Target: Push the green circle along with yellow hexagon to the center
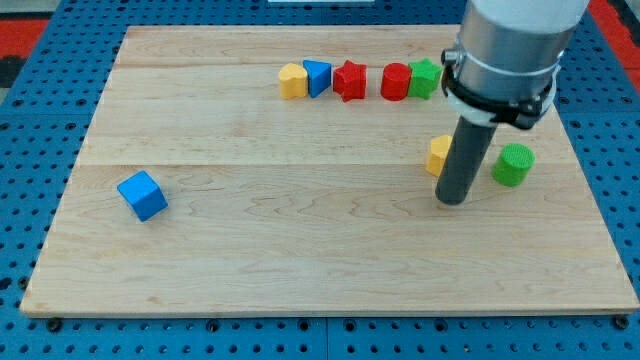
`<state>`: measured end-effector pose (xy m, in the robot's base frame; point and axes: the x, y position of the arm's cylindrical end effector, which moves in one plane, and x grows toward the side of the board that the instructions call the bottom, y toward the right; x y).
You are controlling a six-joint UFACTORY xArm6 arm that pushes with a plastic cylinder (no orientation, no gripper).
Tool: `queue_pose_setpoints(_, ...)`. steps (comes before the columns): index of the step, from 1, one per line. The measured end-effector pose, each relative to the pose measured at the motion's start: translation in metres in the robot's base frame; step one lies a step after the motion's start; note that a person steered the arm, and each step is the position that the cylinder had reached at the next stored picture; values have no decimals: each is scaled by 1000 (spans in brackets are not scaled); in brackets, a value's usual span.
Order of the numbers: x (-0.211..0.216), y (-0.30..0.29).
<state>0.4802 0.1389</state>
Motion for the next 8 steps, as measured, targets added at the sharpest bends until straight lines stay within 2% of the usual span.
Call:
queue_pose_setpoints(1,-41,-48)
queue_pose_setpoints(2,-61,-107)
queue_pose_setpoints(3,-12,-109)
queue_pose_setpoints(4,29,-73)
queue_pose_setpoints(5,47,-5)
queue_pose_setpoints(6,23,84)
queue_pose_setpoints(7,-25,108)
queue_pose_setpoints(8,-42,63)
